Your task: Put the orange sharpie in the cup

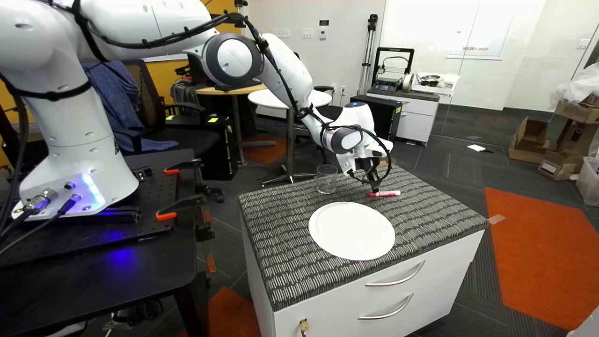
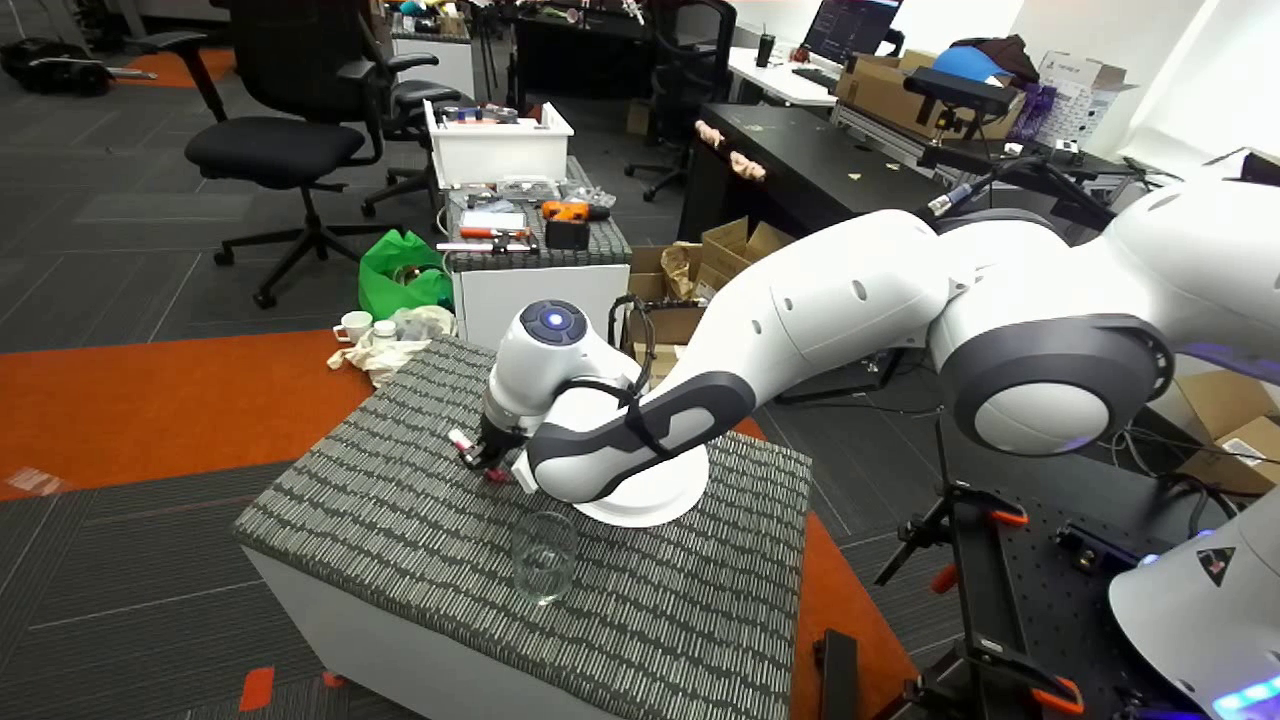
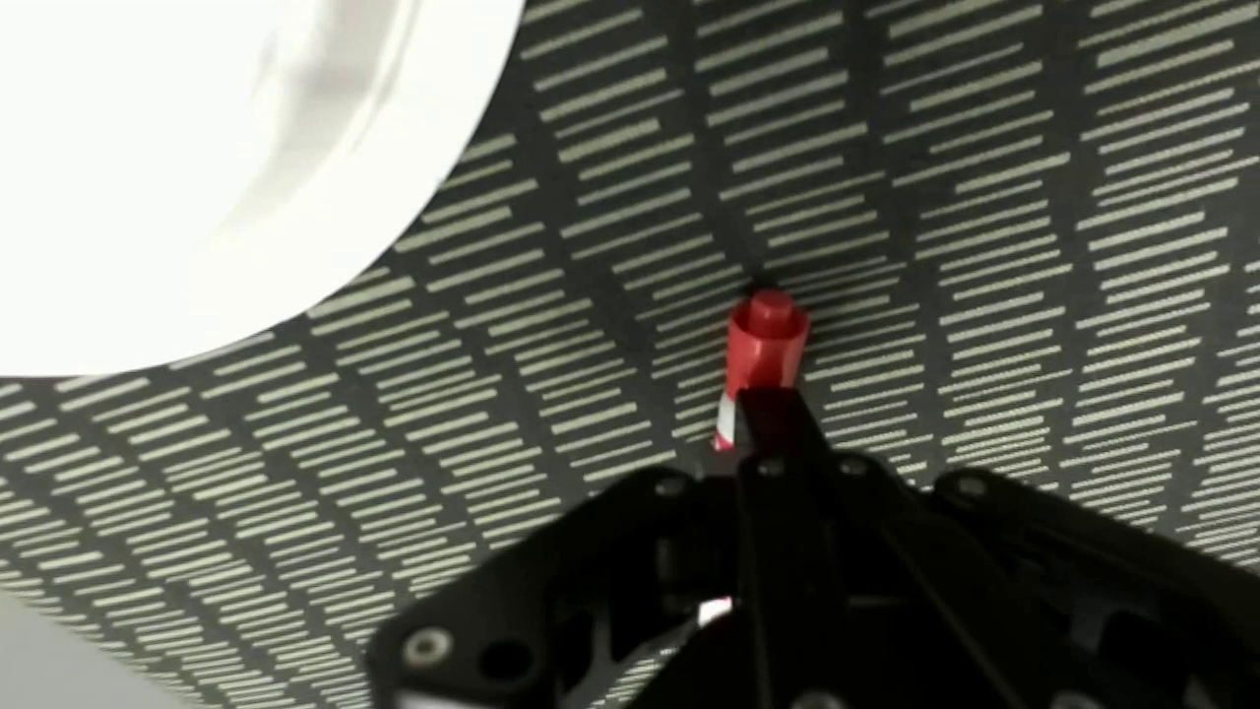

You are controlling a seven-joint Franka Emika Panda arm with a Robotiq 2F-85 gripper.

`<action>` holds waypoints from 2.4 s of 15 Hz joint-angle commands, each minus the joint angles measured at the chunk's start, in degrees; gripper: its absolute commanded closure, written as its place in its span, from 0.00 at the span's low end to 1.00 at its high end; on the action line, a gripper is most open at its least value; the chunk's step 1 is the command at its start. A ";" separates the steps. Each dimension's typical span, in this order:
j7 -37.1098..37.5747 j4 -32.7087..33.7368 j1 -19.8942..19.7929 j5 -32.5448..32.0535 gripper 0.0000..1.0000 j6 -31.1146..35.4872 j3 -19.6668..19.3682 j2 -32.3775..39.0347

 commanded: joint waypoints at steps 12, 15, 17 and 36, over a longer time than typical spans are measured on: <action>-2.83 1.60 -1.42 0.52 0.12 -4.62 1.83 0.00; -3.64 1.58 -1.88 0.61 0.13 -5.19 2.59 0.00; -4.60 1.55 -2.25 0.64 0.14 -5.52 3.17 0.00; -1.17 0.91 0.08 -0.82 0.95 -4.45 -1.03 0.00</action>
